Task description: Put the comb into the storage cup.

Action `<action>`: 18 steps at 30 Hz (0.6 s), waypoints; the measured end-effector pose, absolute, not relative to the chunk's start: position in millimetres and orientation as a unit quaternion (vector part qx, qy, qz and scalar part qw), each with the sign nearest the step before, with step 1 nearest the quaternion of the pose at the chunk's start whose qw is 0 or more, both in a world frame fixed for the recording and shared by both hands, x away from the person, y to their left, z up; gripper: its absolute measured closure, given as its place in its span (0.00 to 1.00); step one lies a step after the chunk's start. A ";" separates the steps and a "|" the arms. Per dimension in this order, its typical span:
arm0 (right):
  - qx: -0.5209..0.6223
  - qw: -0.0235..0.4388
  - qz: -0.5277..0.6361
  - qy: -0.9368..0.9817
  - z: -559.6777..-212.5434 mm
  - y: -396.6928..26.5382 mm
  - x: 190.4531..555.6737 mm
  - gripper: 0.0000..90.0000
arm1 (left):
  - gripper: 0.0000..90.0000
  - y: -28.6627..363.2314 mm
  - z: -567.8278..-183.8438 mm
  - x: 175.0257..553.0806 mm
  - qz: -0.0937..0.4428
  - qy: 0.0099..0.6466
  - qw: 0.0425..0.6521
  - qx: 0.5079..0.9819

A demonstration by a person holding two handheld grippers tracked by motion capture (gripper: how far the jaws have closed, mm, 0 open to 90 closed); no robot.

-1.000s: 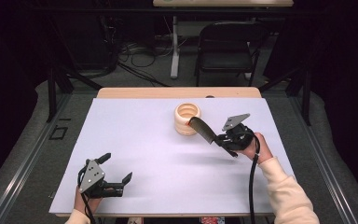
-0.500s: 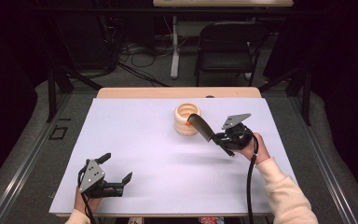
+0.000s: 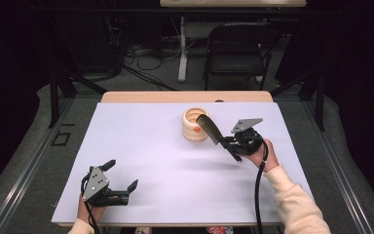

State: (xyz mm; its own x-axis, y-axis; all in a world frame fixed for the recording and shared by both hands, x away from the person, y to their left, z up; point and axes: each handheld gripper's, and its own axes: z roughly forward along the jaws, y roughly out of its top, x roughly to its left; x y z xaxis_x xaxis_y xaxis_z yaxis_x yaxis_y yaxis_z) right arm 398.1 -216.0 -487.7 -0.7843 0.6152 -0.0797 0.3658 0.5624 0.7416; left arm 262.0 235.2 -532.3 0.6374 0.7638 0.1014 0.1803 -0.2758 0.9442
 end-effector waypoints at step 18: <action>0.291 0.189 0.380 0.858 -489.9 -208.5 400.4 0.80 | 0.00 235.3 -532.1 261.7 0.284 0.317 0.513 0.745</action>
State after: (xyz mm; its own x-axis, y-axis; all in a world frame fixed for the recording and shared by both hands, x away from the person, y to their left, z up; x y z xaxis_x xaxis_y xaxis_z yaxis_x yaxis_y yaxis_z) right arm 400.4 -208.5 -489.9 -0.7599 0.6419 -0.1031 0.3552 0.5427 0.7611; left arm 261.7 235.3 -532.1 0.6382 0.7636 0.0983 0.1807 -0.2727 0.9450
